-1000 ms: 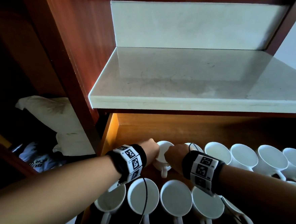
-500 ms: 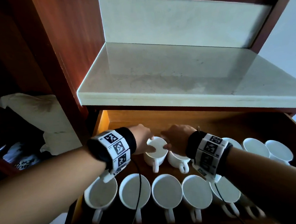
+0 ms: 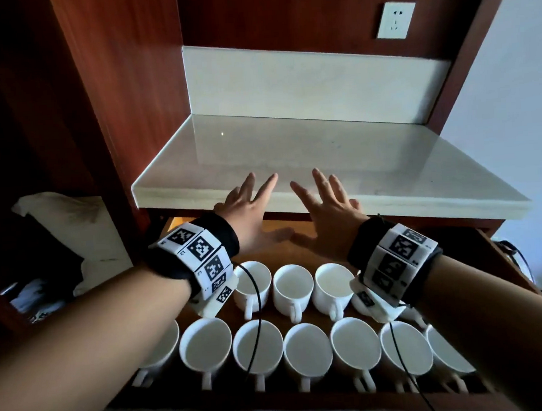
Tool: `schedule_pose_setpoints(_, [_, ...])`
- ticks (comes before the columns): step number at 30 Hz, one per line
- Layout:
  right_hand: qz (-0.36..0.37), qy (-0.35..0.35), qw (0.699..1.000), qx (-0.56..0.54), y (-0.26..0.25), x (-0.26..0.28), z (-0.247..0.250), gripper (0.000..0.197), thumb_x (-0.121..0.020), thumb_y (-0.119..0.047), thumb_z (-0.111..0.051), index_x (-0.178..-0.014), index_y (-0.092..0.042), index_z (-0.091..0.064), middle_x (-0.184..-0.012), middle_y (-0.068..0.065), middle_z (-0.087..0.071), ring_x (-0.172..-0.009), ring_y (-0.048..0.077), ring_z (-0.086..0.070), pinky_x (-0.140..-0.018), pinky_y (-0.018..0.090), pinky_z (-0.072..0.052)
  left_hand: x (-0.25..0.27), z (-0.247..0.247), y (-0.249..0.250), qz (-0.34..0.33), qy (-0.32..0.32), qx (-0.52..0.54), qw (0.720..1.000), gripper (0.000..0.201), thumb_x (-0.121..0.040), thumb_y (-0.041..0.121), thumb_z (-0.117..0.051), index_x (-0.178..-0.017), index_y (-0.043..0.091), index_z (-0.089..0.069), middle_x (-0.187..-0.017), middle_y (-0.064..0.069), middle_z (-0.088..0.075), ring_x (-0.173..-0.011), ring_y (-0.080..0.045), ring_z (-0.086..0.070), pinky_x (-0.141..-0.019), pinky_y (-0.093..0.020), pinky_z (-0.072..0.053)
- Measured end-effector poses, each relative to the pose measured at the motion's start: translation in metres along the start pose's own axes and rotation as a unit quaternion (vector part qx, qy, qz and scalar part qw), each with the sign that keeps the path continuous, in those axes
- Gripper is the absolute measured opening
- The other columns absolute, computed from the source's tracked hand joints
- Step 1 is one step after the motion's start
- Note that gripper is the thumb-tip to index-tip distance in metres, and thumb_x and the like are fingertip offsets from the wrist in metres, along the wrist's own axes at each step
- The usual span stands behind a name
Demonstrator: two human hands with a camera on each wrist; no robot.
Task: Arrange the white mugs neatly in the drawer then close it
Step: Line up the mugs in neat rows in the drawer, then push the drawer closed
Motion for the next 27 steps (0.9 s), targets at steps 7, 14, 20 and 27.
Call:
schedule_pose_setpoints(7, [0.009,0.003,1.0,-0.01,0.031,0.053,-0.007,0.089,-0.083,-0.072,-0.04,-0.151,-0.035,0.003,-0.16,0.004,0.019,-0.148,0.033,0.01,-0.111,0.058,-0.022,0.028,-0.021,0.045,0.041,-0.031,-0.01,0.999,0.103,-0.074,0.083,-0.043,-0.148,0.043,0.016,-0.161,-0.002,0.017,-0.149,-0.031,0.0,-0.115,-0.054,-0.019])
schedule_pose_setpoints(14, [0.026,-0.002,0.999,-0.038,0.053,0.099,-0.008,0.09,-0.084,-0.067,-0.047,-0.151,-0.038,0.006,-0.16,0.003,0.019,-0.149,0.03,0.01,-0.111,0.057,-0.022,0.076,-0.034,0.066,0.055,-0.078,-0.015,0.995,0.104,-0.072,0.084,-0.042,-0.148,0.043,0.016,-0.159,-0.002,0.024,-0.149,-0.033,-0.004,-0.114,-0.055,-0.02])
schedule_pose_setpoints(20, [0.056,-0.041,0.997,-0.044,0.058,0.138,-0.023,0.104,-0.072,-0.078,-0.05,-0.15,-0.041,0.008,-0.159,-0.001,0.024,-0.148,0.029,0.014,-0.11,0.057,-0.023,0.112,-0.07,0.079,0.05,-0.154,0.003,0.987,0.116,-0.063,0.087,-0.052,-0.148,0.046,0.015,-0.159,0.002,0.024,-0.149,-0.029,-0.003,-0.115,-0.052,-0.024])
schedule_pose_setpoints(27, [0.095,-0.149,0.984,-0.014,0.06,0.183,-0.053,0.11,-0.067,-0.075,-0.061,-0.149,-0.041,0.005,-0.16,0.003,0.021,-0.148,0.032,0.01,-0.111,0.065,-0.014,0.141,-0.096,0.104,0.006,-0.161,-0.029,0.987,0.109,-0.068,0.078,-0.059,-0.153,0.038,-0.004,-0.162,0.006,-0.003,-0.147,-0.022,-0.017,-0.114,-0.045,-0.026])
Point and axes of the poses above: each hand's wrist, its own x-axis away from the middle knuckle, its own z-axis out of the back of the hand, y = z × x, the point moved 3 cm from there along -x, towards the middle knuckle
